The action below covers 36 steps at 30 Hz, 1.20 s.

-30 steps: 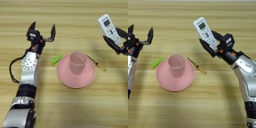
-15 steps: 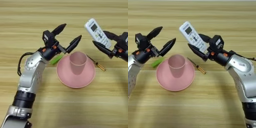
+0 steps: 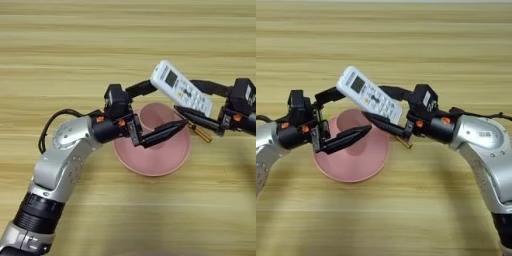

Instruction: Move the objects on the table

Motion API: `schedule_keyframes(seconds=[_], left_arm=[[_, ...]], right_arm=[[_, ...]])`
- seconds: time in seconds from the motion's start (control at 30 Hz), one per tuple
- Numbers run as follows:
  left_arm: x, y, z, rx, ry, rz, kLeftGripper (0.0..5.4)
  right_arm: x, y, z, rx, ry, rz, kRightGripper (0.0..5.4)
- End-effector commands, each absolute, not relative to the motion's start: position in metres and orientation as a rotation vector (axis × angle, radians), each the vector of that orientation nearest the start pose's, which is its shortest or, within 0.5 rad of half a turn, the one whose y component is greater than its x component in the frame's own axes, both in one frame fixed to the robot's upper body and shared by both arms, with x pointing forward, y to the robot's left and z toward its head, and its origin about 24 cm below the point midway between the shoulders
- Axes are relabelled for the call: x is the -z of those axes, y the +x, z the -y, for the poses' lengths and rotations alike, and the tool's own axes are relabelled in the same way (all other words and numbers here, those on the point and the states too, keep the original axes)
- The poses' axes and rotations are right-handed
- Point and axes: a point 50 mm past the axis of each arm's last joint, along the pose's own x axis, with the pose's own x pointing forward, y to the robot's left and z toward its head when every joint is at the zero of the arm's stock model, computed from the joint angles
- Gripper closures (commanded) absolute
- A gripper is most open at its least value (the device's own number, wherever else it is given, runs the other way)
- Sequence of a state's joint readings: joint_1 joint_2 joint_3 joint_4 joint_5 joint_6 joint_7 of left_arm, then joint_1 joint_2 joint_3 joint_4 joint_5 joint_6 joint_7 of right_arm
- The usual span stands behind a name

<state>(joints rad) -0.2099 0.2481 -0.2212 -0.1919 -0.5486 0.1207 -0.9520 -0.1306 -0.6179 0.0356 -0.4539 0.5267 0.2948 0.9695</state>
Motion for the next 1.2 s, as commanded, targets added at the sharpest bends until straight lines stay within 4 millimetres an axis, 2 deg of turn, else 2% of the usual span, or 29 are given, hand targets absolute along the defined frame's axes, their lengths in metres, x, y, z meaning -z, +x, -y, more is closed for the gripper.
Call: schedule_keyframes(seconds=[0.03,0.4,0.83,0.93,1.2], left_arm=[[-0.1248,0.2378,-0.083,1.349,-0.156,0.279,0.0],[-0.1248,0.2331,-0.0828,1.376,-0.162,0.284,0.0],[-0.1264,0.2295,-0.081,1.421,-0.162,0.295,1.45],[-0.127,0.2294,-0.0808,1.423,-0.159,0.299,1.93],[-0.1275,0.2293,-0.0806,1.414,-0.153,0.307,2.27]], right_arm=[[-0.1578,0.214,0.1554,-1.349,-0.208,0.078,2.5],[-0.1532,0.2065,0.1628,-1.39,-0.183,0.012,2.5],[-0.158,0.2105,0.1579,-1.407,-0.155,0.043,2.5],[-0.1583,0.2114,0.1576,-1.406,-0.148,0.046,2.5],[-0.1562,0.2105,0.1578,-1.412,-0.146,0.03,2.5]])
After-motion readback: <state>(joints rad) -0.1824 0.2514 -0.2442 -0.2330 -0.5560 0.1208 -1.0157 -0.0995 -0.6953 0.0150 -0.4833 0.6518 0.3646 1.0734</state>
